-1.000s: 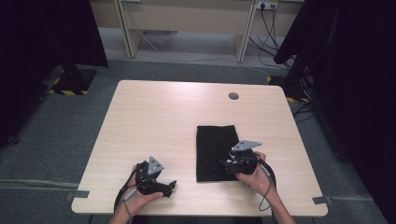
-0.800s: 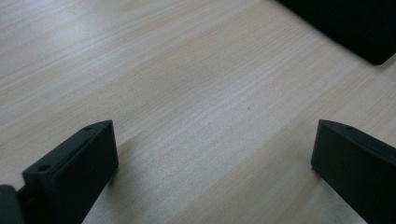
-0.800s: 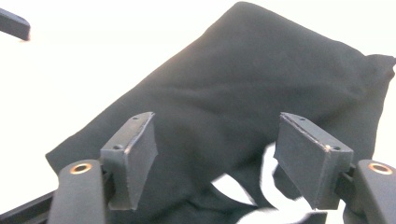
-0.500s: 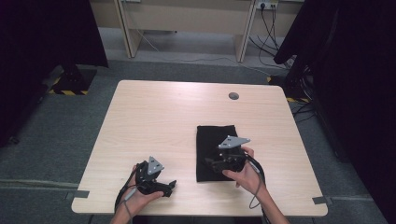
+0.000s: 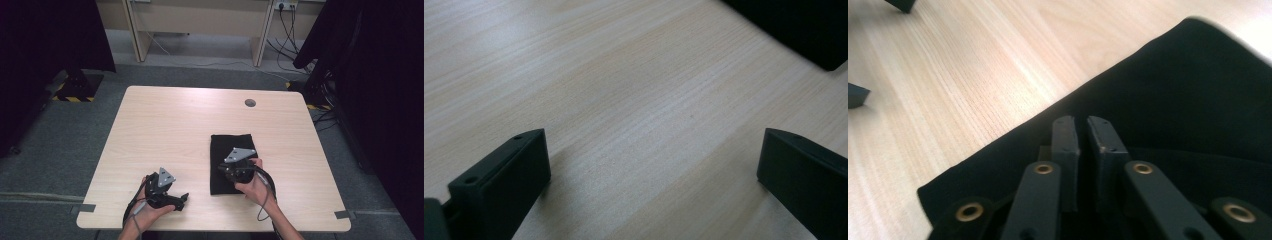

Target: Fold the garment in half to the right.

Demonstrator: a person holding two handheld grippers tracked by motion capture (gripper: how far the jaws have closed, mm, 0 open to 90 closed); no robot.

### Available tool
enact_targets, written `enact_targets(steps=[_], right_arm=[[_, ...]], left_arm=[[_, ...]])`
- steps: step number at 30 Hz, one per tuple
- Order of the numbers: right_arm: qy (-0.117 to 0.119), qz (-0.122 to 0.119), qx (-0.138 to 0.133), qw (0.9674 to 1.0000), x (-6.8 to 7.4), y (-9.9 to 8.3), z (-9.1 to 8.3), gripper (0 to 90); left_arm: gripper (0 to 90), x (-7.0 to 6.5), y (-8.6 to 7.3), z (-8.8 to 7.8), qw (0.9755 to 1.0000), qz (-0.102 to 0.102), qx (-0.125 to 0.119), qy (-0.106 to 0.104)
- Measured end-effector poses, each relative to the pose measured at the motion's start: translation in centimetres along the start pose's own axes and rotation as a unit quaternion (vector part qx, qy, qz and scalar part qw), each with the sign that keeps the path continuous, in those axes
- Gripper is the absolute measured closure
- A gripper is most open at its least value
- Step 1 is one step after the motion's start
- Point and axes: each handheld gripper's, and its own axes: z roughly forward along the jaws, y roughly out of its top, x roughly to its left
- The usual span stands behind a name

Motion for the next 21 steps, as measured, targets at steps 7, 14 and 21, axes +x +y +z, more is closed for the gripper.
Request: enact_targets(steps=[7,14,21], right_arm=[[-0.024,0.022,-0.053,0.9981,-1.1,-1.3,-4.4,85.7],[-0.046,0.061,-0.060,0.9953,-2.2,-5.1,-6.8,83.6],[-0.061,0.079,-0.047,0.9939,-1.8,-7.6,-8.8,69.8]], left_arm=[[0.0,0.0,0.0,0.0,1.0000,0.000,0.000,0.000],[0.0,0.0,0.0,0.0,1.0000,0.000,0.000,0.000],[0.0,0.0,0.0,0.0,1.0000,0.000,0.000,0.000]])
